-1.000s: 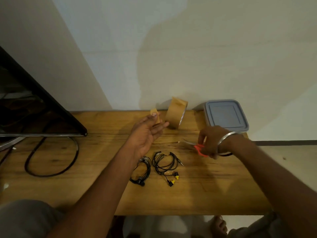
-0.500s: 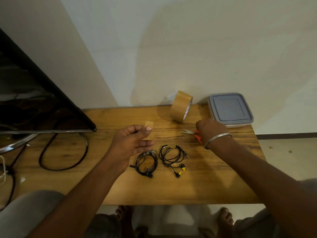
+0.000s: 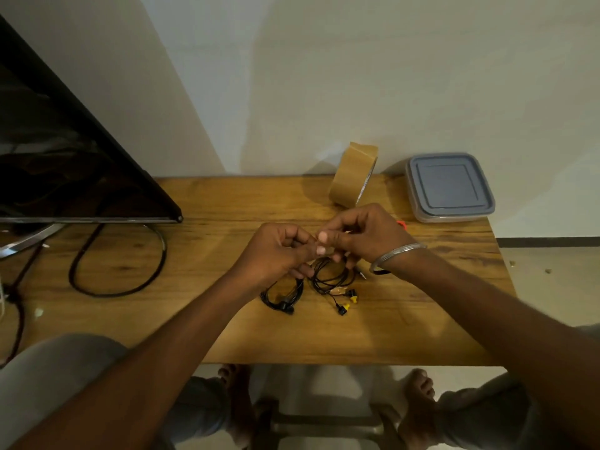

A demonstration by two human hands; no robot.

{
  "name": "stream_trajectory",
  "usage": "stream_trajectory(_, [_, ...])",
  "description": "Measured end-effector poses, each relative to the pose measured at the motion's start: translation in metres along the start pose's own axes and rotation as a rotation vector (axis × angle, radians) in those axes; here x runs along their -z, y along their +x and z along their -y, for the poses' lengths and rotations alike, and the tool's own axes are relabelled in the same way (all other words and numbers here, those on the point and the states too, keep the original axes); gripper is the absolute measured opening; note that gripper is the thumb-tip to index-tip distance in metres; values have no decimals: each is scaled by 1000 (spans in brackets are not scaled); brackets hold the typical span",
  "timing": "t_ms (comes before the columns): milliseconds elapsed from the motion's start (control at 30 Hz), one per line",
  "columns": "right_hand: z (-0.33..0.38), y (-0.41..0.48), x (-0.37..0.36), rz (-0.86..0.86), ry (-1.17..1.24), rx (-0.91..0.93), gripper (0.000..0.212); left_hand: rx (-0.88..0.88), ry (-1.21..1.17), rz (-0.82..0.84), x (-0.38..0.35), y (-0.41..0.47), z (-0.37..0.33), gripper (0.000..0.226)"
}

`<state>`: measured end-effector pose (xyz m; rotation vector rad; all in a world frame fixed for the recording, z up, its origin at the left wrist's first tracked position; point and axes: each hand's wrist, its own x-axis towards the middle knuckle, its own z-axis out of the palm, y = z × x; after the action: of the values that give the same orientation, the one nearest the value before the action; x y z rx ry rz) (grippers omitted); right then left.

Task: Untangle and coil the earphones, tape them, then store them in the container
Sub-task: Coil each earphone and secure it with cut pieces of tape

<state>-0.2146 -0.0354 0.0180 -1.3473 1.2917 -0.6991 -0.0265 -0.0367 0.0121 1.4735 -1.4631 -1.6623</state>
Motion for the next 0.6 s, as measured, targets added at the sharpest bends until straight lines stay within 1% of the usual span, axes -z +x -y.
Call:
stream_trajectory(33, [-1,0,1,3,9,-9,13,-6,8,10,1,0,-1,8])
stream_trajectory(100, [0,1,0,25,34,-23,17,-10,10,10,5,0,-2,8])
stream_trajectory(200, [3,-1,-2,80,137,-59,22,-10,2,0,10,1,-3,6])
stream_trajectory(300, [3,-3,-3,105,121,-68,18,-32,36,23,14,1,-4,7])
stream_trajectory(367, [3,-3,-2,103,159,-105,14,-32,38,41,15,1,-5,11])
stream_trajectory(467, [6,-3,-4,96,261,-187,8,-52,24,55,17,2,-7,21])
stream_trajectory(600, [10,-2,-9,78,463,-316,6,-103,-32,81,26,4,-11,21])
